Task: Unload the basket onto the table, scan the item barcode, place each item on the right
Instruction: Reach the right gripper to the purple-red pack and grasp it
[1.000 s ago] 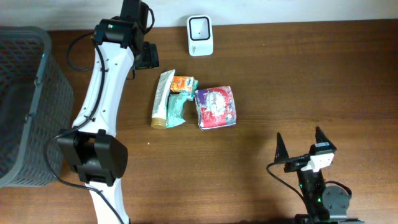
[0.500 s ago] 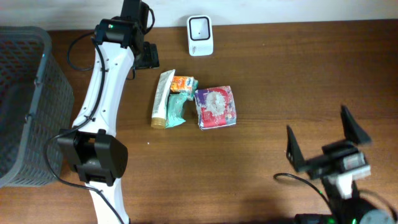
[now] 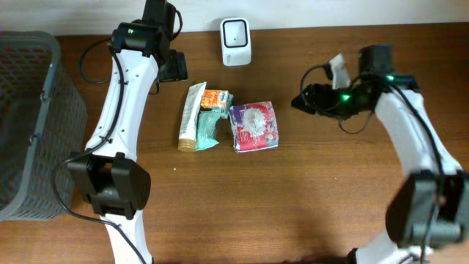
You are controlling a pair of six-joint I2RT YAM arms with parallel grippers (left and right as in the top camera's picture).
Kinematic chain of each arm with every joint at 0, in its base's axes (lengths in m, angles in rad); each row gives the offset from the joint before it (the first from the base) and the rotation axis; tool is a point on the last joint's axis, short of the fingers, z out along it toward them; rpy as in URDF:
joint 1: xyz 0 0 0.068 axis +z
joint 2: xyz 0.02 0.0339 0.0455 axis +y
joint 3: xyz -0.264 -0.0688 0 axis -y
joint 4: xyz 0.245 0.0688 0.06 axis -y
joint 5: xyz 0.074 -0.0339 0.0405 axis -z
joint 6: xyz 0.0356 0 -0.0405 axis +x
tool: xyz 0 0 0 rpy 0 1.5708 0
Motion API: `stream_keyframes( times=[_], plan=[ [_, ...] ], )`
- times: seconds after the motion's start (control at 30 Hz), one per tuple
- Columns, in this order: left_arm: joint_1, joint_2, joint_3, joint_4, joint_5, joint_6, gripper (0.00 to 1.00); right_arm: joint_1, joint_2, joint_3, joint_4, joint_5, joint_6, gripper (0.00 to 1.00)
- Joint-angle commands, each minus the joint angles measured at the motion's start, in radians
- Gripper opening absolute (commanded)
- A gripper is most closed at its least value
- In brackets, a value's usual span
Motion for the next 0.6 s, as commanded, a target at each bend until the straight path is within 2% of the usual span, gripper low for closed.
stream_keyframes(
  times=[0.0, 0.07, 0.23, 0.3, 0.33, 0.47, 0.5, 0.53, 0.57],
  plan=[
    [0.0, -0.011, 0.0, 0.002, -0.01, -0.013, 0.99, 0.008, 0.16, 0.005, 0.023, -0.055, 0.032, 0.82],
    [0.0, -0.011, 0.0, 0.002, -0.01, -0.013, 0.99, 0.025, 0.249, 0.005, 0.047, -0.096, 0.025, 0.76],
    [0.0, -0.011, 0.0, 0.002, -0.01, -0.013, 0.99, 0.153, 0.296, 0.002, 0.169, -0.095, 0.023, 0.81],
    [0.0, -0.011, 0.0, 0.002, -0.01, -0.013, 0.99, 0.174, 0.307, 0.001, 0.172, -0.049, 0.023, 0.59],
    [0.0, -0.011, 0.0, 0.002, -0.01, -0.013, 0.99, 0.174, 0.319, 0.0, 0.171, -0.05, 0.024, 0.52],
    [0.0, -0.011, 0.0, 0.002, -0.01, -0.013, 0.99, 0.197, 0.342, -0.019, 0.164, -0.05, 0.021, 0.5],
    [0.0, -0.011, 0.0, 0.002, -0.01, -0.013, 0.99, 0.209, 0.342, -0.019, 0.164, -0.05, 0.019, 0.37],
    [0.0, -0.011, 0.0, 0.002, -0.01, -0.013, 0.99, 0.217, 0.342, -0.019, 0.16, -0.059, 0.023, 0.11],
    [0.0, -0.011, 0.0, 0.002, -0.01, -0.013, 0.99, 0.217, 0.342, -0.019, 0.157, -0.112, 0.023, 0.04]
  ],
)
